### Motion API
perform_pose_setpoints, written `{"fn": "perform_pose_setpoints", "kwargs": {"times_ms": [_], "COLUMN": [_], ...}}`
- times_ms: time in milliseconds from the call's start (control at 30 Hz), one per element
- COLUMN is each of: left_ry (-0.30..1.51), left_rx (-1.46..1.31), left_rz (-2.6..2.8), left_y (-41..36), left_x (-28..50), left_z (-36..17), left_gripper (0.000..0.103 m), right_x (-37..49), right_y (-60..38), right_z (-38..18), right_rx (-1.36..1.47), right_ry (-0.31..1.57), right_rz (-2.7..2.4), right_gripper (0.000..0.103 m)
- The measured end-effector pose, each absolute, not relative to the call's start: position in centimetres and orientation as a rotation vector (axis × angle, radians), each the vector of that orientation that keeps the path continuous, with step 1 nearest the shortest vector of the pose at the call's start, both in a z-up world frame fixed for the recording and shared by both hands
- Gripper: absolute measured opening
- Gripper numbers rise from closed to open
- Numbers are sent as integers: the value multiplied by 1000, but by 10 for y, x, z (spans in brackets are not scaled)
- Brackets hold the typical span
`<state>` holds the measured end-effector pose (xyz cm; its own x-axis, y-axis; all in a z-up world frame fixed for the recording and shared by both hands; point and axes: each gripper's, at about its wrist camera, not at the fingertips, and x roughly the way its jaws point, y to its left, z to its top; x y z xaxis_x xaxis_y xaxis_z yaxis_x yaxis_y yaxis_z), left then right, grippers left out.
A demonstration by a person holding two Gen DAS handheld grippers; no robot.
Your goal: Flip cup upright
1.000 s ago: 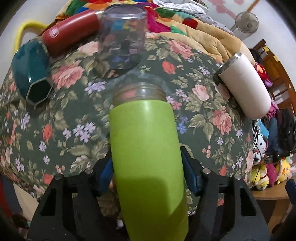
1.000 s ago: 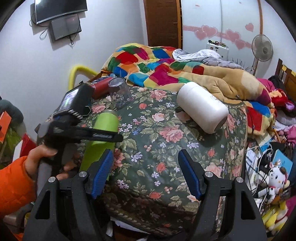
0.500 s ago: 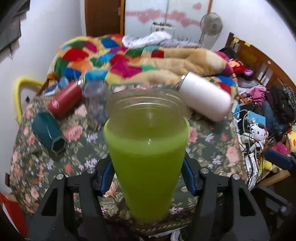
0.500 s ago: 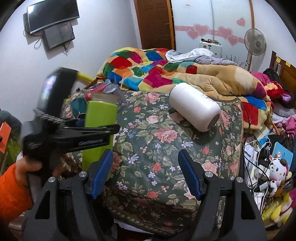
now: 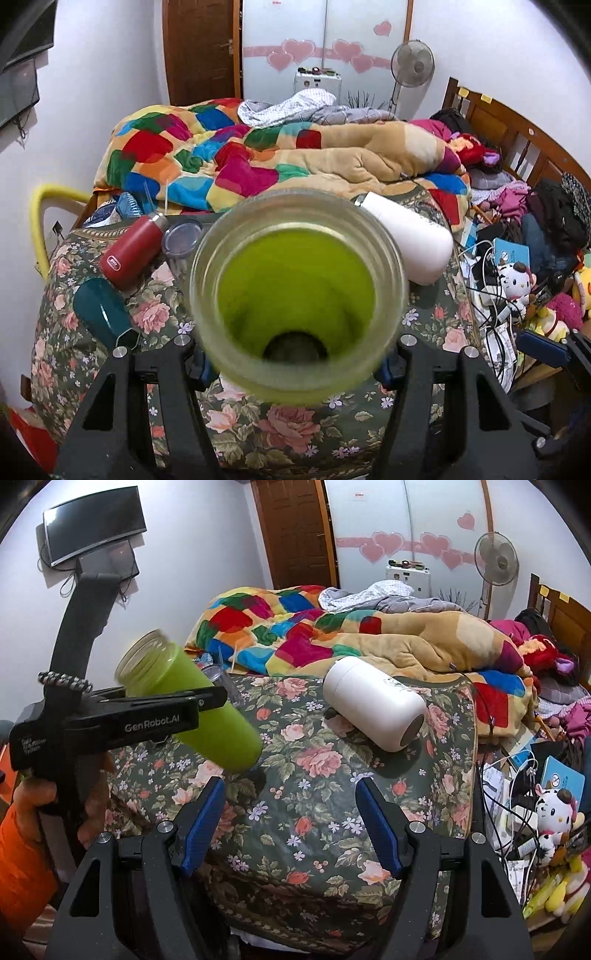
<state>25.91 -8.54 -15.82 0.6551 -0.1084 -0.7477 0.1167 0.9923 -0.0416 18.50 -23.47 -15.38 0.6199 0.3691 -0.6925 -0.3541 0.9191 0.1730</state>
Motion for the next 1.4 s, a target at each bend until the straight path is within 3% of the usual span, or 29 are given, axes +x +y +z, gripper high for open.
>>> {"fn": "perform_pose_setpoints", "kwargs": {"times_ms": [667, 733, 800, 900, 1133, 1400], "left_ry": [868, 879, 899, 878, 761, 410], "left_rx": [67, 90, 115, 142, 76, 26], "left_rz": [-133, -129, -128, -122, -118, -82], "left_y": [-94, -96, -99, -100, -80, -51], "left_x": [256, 256, 256, 246, 196, 89], "left_z": [-186, -186, -186, -181, -134, -37], "left_gripper": [63, 68, 84, 84, 84, 84], "right_x": [192, 191, 189, 184, 157, 100], "right_y": [-233, -233, -233, -233, -236, -236], "right_z": [-161, -160, -158, -151, -113, -49], "right_rx": [10, 13, 16, 20, 25, 40], "right_ry": [822, 823, 819, 798, 694, 459], "right_rz": [407, 408, 407, 406, 404, 394], "right_gripper": [70, 70, 70, 70, 70, 70]}}
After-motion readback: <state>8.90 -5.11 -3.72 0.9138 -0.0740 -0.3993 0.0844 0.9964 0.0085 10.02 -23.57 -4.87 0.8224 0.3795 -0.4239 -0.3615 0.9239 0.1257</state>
